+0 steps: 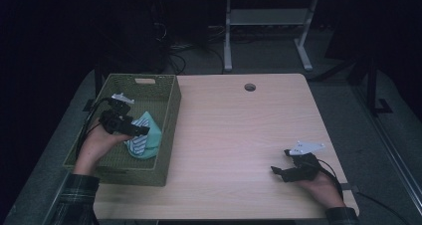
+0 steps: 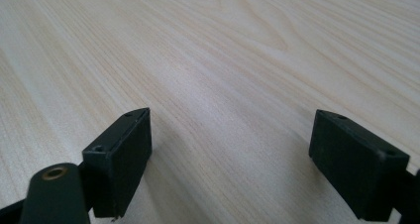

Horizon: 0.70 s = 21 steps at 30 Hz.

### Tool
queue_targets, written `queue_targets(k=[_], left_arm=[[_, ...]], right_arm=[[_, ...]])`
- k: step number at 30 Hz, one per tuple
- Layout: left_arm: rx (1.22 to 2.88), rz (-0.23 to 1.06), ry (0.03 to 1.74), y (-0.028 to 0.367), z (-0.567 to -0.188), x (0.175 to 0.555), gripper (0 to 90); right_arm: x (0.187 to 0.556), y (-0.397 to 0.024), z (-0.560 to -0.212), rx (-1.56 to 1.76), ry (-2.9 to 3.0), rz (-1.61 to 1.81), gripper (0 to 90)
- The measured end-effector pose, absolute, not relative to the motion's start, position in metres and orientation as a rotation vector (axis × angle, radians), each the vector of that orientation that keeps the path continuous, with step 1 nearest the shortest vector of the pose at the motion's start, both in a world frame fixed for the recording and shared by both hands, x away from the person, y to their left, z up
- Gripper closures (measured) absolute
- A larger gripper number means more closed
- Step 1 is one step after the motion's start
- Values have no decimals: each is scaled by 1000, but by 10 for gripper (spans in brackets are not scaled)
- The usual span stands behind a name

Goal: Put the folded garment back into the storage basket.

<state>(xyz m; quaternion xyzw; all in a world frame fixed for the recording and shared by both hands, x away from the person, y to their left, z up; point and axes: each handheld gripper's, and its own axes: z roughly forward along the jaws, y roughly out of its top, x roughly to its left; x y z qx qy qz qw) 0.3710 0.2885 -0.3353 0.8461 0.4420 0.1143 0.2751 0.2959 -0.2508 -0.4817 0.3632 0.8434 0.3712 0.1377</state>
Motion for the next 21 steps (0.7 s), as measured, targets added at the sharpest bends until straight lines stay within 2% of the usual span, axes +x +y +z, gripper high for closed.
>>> queue_targets(k=[21], left_arm=[[2223, 299, 984, 211, -312, 361, 181]], right_arm=[[296, -251, -482, 1051, 2439, 1075, 165]])
